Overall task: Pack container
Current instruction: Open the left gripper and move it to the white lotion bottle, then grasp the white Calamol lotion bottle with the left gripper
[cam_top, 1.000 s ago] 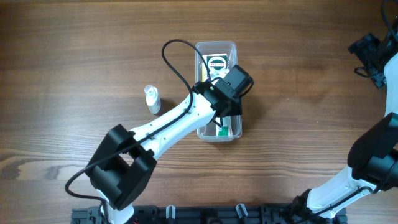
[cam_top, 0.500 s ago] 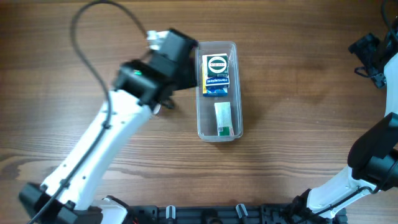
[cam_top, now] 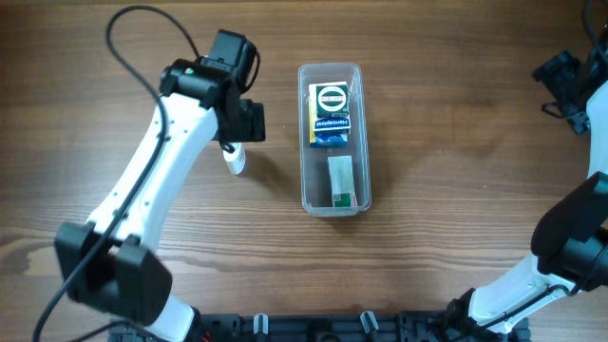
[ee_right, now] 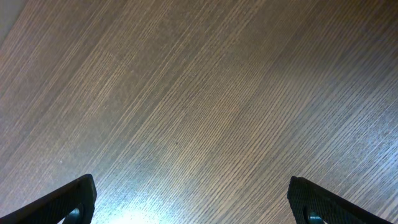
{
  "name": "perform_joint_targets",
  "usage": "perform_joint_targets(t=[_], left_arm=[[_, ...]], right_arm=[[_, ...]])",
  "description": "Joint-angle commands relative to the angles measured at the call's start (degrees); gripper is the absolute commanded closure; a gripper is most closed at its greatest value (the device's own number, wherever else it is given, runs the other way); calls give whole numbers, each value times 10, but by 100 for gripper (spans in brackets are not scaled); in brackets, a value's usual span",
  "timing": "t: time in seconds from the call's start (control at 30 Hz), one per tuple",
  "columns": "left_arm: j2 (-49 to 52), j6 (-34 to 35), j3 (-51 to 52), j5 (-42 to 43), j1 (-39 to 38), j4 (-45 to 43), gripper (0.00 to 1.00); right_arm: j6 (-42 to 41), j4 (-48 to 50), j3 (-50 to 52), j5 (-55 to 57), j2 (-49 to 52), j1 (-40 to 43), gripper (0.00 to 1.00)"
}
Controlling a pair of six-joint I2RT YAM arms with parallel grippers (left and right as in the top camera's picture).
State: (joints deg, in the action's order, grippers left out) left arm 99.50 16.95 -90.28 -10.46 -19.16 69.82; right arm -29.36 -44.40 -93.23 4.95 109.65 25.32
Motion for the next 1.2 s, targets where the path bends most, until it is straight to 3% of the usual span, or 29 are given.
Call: perform_joint_targets(t=[0.0,0.13,0.3,0.53,0.77,1.17], left_arm=[[48,-75,3,10,5,-11,2],[85,-95,3,19,25,-27,3],[105,-166,3,110,58,-28,3],[108,-172,3,141,70,-18,10],[110,-164,19,144,69,-6,5],[110,-134,50,138,69,-41,8]], right_arm=[[-7,3,2,-3,8,0,0],[-7,3,2,-3,8,0,0],[-7,3,2,-3,8,0,0],[-7,3,2,-3,8,0,0],[-7,3,2,-3,8,0,0],[-7,3,2,-3,8,0,0]])
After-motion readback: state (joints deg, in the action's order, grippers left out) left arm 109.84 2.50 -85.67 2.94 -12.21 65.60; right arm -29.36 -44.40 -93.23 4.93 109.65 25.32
